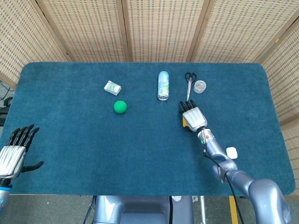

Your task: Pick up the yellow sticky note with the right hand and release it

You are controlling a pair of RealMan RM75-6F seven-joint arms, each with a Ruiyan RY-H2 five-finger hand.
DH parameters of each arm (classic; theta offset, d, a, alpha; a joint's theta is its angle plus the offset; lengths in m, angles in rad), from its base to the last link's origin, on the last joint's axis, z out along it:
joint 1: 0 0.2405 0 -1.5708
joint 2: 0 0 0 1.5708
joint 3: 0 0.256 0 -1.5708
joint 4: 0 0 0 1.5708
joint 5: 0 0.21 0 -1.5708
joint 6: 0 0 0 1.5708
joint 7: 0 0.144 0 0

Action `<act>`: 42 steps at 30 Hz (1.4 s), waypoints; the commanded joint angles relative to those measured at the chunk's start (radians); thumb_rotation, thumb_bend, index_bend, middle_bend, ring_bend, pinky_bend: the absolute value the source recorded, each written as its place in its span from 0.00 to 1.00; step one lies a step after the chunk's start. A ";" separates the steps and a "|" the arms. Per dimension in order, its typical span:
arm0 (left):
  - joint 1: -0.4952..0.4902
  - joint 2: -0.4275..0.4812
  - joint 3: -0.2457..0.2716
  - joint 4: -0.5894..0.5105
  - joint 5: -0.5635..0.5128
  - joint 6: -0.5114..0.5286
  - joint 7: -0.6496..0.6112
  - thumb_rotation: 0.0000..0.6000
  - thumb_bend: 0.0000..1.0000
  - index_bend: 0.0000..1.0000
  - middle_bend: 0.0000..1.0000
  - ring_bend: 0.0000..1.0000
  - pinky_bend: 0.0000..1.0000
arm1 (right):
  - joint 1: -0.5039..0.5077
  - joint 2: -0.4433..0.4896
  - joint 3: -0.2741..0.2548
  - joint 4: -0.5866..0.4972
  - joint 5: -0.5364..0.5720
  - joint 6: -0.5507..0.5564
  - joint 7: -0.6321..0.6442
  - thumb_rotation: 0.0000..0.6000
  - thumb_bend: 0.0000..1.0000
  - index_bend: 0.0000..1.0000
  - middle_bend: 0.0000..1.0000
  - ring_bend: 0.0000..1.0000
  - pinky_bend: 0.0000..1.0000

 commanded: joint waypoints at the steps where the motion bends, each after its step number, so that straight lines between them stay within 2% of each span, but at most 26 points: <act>1: 0.000 0.000 0.000 0.000 0.000 0.000 0.000 1.00 0.00 0.02 0.00 0.00 0.00 | -0.001 -0.018 0.028 0.035 0.023 0.042 -0.003 1.00 0.36 0.23 0.01 0.00 0.04; 7: 0.000 -0.001 0.000 0.001 0.001 0.002 0.002 1.00 0.00 0.02 0.00 0.00 0.00 | -0.012 0.004 0.041 0.029 0.028 0.085 0.011 1.00 0.36 0.23 0.01 0.00 0.04; 11: 0.000 -0.002 0.000 0.001 0.002 0.002 0.002 1.00 0.00 0.02 0.00 0.00 0.00 | -0.023 0.028 0.033 -0.003 0.019 0.093 0.026 1.00 0.34 0.23 0.01 0.00 0.04; 23: 0.000 -0.003 0.001 0.002 0.003 0.003 0.004 1.00 0.00 0.02 0.00 0.00 0.00 | -0.060 0.106 0.001 -0.187 -0.002 0.106 0.067 1.00 0.34 0.24 0.01 0.00 0.04; 27: 0.000 -0.003 0.001 0.002 0.003 0.004 0.005 1.00 0.00 0.02 0.00 0.00 0.00 | -0.064 0.145 -0.006 -0.271 0.012 0.075 0.063 1.00 0.34 0.26 0.01 0.00 0.04; 32: 0.000 -0.004 0.000 0.002 0.002 0.006 0.005 1.00 0.00 0.02 0.00 0.00 0.00 | -0.050 0.175 0.013 -0.331 0.066 -0.008 0.099 1.00 0.34 0.32 0.01 0.00 0.04; 42: 0.001 -0.003 0.000 0.002 0.001 0.005 0.002 1.00 0.00 0.02 0.00 0.00 0.00 | -0.025 0.176 0.015 -0.322 0.112 -0.067 0.076 1.00 0.36 0.40 0.02 0.00 0.04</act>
